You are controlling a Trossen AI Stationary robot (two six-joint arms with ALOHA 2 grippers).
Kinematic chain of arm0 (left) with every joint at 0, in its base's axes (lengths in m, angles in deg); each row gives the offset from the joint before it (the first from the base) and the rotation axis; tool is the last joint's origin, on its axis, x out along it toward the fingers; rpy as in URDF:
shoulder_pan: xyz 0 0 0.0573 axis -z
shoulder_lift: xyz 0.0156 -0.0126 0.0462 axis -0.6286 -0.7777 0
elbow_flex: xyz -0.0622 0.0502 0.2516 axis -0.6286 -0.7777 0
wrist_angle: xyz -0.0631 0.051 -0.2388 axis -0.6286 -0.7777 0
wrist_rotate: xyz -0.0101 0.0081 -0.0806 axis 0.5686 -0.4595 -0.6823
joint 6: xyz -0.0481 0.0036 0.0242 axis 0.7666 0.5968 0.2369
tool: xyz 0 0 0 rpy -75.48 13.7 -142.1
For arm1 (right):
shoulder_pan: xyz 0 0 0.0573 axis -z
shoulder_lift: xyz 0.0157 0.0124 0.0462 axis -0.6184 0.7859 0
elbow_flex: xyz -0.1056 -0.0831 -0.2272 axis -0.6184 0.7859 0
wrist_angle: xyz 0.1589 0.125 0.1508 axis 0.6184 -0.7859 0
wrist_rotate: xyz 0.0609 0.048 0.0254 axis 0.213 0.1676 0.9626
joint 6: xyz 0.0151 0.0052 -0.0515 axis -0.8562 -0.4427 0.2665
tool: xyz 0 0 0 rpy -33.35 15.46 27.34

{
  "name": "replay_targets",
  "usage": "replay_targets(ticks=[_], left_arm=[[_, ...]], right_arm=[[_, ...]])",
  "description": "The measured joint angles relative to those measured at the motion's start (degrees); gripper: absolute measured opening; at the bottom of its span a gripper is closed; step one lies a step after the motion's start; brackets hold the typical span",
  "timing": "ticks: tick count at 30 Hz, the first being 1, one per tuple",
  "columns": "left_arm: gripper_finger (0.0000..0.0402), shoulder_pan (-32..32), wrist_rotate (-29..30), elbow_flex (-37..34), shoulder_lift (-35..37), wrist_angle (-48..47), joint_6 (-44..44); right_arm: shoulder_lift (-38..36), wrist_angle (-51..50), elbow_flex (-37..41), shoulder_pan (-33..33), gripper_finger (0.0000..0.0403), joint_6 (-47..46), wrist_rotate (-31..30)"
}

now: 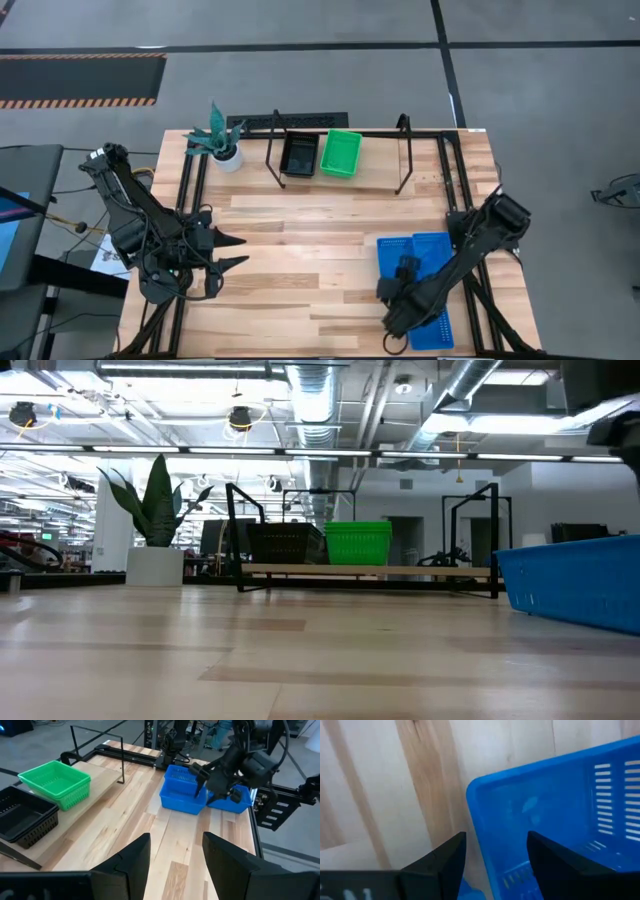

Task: Stack baskets on shelf by color
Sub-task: Put the top left blue basket on top of the other shelf

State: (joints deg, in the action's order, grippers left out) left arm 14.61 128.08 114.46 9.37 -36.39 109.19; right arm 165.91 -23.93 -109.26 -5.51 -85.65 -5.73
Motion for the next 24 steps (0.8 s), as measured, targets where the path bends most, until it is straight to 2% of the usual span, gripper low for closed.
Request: replay_targets(ticks=[4, 6, 9, 13, 14, 20, 24], left_arm=[[0.0169, 0.0, -0.7, 0.0, 0.0, 0.0, 0.0], [0.0169, 0.0, -0.7, 0.0, 0.0, 0.0, 0.1], [0.0169, 0.0, -0.7, 0.0, 0.0, 0.0, 0.1], [0.0169, 0.0, -1.1, 0.0, 0.0, -0.2, 0.1], [0.0169, 0.0, -1.1, 0.0, 0.0, -0.2, 0.1], [0.0169, 0.0, -1.3, 0.0, 0.0, -0.2, 0.1], [0.0169, 0.0, -1.3, 0.0, 0.0, -0.2, -0.6]], right_arm=[[0.9, -0.3, 0.0, 0.0, 0.0225, -0.1, -0.1], [1.2, 0.1, 0.0, 0.5, 0.0207, -0.3, -0.3], [1.1, 0.0, 0.0, 0.7, 0.0146, -0.3, -0.3], [1.1, 0.0, -0.1, 1.6, 0.0028, 1.8, -0.3], [1.1, -0.2, -0.3, 1.8, 0.0017, 2.5, -0.3], [0.3, -0.8, -5.5, 3.2, 0.0011, 10.3, -0.9], [-3.1, -2.6, -10.2, 5.4, 0.0012, 16.5, -7.8]])
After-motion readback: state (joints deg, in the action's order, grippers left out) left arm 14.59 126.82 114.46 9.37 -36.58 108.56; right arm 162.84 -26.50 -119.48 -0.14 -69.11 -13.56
